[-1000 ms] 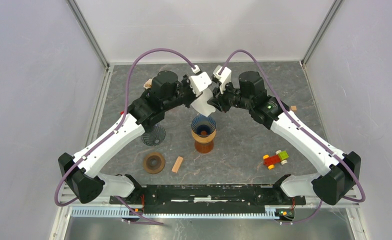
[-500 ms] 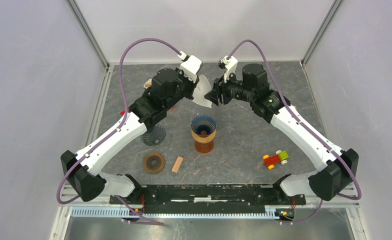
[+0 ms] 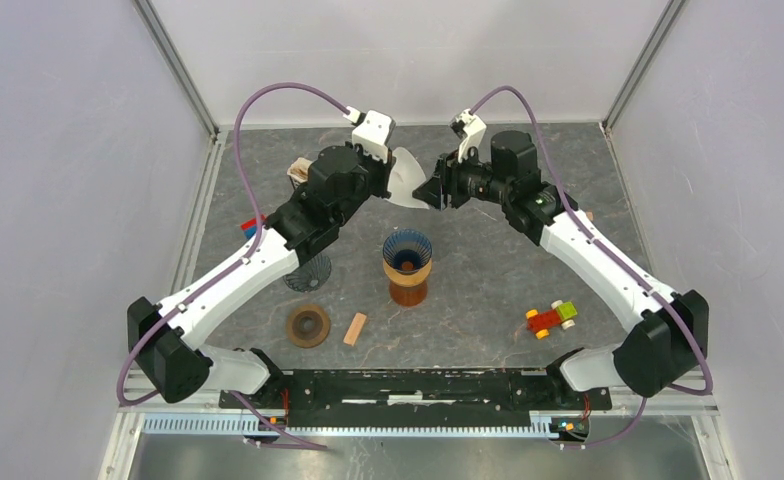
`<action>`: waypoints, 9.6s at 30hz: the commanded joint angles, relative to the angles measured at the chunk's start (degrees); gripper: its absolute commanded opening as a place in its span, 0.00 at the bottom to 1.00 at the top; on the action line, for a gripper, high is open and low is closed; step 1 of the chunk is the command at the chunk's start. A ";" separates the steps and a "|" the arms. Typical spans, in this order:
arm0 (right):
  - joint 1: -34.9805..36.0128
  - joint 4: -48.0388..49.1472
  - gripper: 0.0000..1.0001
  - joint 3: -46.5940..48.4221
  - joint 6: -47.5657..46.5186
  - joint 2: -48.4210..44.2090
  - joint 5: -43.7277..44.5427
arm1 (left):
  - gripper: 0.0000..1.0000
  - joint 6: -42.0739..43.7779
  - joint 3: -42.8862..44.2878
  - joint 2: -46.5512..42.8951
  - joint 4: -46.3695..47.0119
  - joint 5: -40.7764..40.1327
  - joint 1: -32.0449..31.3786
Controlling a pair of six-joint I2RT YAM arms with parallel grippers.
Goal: Place the coffee filter in the dripper
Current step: Place the coffee filter in the coffee dripper.
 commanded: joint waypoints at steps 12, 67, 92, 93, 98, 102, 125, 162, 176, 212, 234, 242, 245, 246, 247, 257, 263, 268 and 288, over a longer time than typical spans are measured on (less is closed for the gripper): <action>-2.89 9.99 0.56 -6.20 11.50 0.24 -7.18 | 0.02 -3.39 -2.87 0.58 10.26 -5.32 -1.07; -5.58 14.66 0.49 -10.14 16.03 -0.12 -9.61 | 0.02 -1.23 -4.00 0.30 11.25 -2.46 -1.44; -6.71 26.86 0.34 -15.28 26.99 0.28 -15.63 | 0.02 0.48 -6.48 -0.84 13.30 -2.17 -1.52; -6.70 26.00 0.32 -14.87 26.31 0.30 -15.09 | 0.02 0.48 -6.56 -0.84 13.24 -1.81 -1.52; -6.89 22.72 0.24 -13.33 23.85 0.37 -13.54 | 0.02 0.38 -6.55 -0.81 12.95 -0.92 -1.53; -6.90 18.32 0.18 -11.56 20.10 -0.04 -11.26 | 0.02 0.79 -6.57 -0.81 12.96 -0.81 -1.53; -6.87 11.33 0.39 -6.78 12.89 -1.39 -5.85 | 0.02 -0.30 -6.84 0.03 12.78 1.50 -2.23; -5.47 4.22 0.42 -3.93 3.89 -3.53 -1.81 | 0.02 -0.46 -6.19 1.42 12.84 -4.20 -2.53; -5.75 -4.54 0.75 1.39 -18.10 -11.51 -7.38 | 0.02 1.30 -0.17 -5.18 -9.40 15.93 -1.09; 0.11 -21.81 0.76 0.93 -46.07 -15.28 -20.96 | 0.05 -11.16 -7.44 -4.55 -16.60 31.29 4.44; 4.92 -24.70 0.77 -2.22 -51.88 -15.65 -14.94 | 0.61 1.60 -1.58 -2.95 -19.46 27.94 4.27; 4.64 -24.04 0.77 -3.78 -51.46 -17.06 -13.43 | 0.77 10.48 4.87 2.64 -30.07 24.31 1.90; 4.08 -23.47 0.77 -5.28 -51.35 -18.19 -13.17 | 0.79 10.18 8.38 6.00 -35.08 23.94 1.57; 3.89 -23.19 0.78 -5.70 -51.34 -18.68 -13.09 | 0.79 10.19 9.11 6.68 -36.05 24.09 1.46; 3.70 -22.97 0.78 -6.10 -51.34 -19.08 -12.98 | 0.79 10.30 9.61 7.61 -36.78 24.13 1.29; 1.64 -21.54 0.78 -8.99 -50.55 -22.61 -12.98 | 0.82 12.91 14.10 14.25 -42.25 22.46 -1.56; 1.11 -21.35 0.78 -9.78 -50.30 -23.75 -13.10 | 0.83 14.22 12.42 15.89 -42.42 20.78 -2.99; 0.82 -20.92 0.79 -10.45 -50.05 -24.16 -13.29 | 0.84 14.77 11.48 16.91 -42.45 19.89 -3.72; -0.03 -20.35 0.79 -11.81 -49.26 -24.17 -14.21 | 0.87 16.29 11.65 17.51 -42.33 19.08 -4.34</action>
